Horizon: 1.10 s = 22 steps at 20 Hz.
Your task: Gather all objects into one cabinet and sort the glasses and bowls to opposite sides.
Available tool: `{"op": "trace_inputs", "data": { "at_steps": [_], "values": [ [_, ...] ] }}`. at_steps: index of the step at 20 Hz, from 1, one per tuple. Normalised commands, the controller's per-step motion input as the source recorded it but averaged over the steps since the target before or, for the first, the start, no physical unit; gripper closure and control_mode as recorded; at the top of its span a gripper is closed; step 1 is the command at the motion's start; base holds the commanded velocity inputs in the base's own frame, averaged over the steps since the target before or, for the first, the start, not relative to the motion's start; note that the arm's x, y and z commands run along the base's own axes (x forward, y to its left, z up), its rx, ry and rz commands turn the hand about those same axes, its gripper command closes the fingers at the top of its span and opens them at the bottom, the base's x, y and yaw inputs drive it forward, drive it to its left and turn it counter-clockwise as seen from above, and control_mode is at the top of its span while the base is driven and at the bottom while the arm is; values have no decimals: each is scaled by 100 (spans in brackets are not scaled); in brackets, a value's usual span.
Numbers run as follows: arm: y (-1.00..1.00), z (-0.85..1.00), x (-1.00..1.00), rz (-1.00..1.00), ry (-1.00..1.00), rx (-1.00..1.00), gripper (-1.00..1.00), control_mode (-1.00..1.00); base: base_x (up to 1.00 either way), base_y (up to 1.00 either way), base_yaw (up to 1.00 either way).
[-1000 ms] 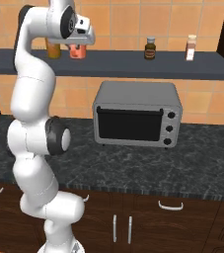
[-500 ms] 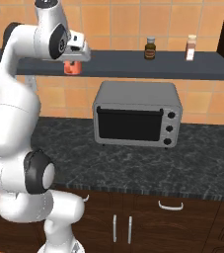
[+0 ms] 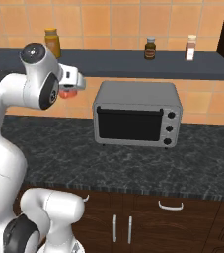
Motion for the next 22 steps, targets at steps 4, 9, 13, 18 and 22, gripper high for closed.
{"op": "trace_inputs", "data": {
  "at_steps": [4,9,13,18,22],
  "values": [
    [-1,-30,-100,4,1,0,100,-100,0,0,0],
    [3,-1,-8,0,0,0,100,-100,0,0,0],
    [0,0,0,0,0,0,100,-100,0,0,0],
    [0,0,0,0,0,0,100,-100,0,0,0],
    [0,0,0,0,0,0,100,-100,0,0,0]
  ]
}}
